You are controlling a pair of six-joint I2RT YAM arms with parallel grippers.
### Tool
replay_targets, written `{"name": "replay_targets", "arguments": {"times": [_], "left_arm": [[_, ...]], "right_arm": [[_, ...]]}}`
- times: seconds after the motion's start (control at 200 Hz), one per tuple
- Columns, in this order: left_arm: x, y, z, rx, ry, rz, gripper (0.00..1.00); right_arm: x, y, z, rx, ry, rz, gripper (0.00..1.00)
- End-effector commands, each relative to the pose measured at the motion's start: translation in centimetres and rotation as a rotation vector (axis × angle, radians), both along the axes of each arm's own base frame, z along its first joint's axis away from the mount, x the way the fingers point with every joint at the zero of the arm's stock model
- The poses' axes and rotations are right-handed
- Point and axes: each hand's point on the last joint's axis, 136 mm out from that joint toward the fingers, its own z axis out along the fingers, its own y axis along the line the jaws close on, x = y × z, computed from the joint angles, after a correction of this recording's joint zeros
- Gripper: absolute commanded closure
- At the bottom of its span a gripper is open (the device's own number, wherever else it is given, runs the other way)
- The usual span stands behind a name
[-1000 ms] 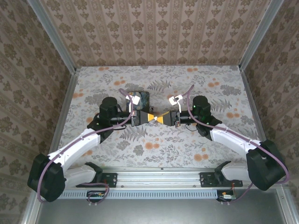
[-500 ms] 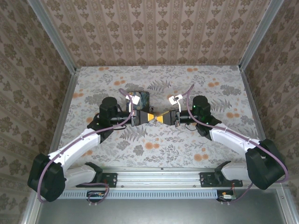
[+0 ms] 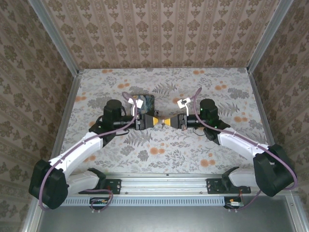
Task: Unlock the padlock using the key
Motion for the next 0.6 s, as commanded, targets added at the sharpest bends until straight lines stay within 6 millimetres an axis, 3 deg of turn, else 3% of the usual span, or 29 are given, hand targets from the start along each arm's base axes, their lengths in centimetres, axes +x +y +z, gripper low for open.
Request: {"name": "replay_targets", "arguments": {"times": [0.0, 0.14, 0.25, 0.485, 0.595], "left_arm": [[2.5, 2.4, -0.8, 0.208, -0.04, 0.153, 0.38], [5.5, 5.0, -4.8, 0.624, -0.02, 0.338, 0.32], [7.4, 5.6, -6.3, 0.961, 0.012, 0.492, 0.3], [9.1, -1.9, -8.3, 1.009, 0.124, 0.767, 0.3], [9.4, -2.9, -9.8, 0.997, 0.276, 0.989, 0.28]], "right_arm": [[1.9, -3.3, -2.8, -0.117, 0.059, -0.14, 1.0], [3.8, -7.4, -4.8, -0.265, 0.115, -0.32, 1.0], [4.7, -9.7, -5.2, -0.409, 0.119, -0.434, 1.0], [5.0, -16.2, -6.0, -0.618, 0.161, -0.721, 1.0], [4.8, -19.3, -6.1, -0.623, 0.201, -0.83, 1.0]]}}
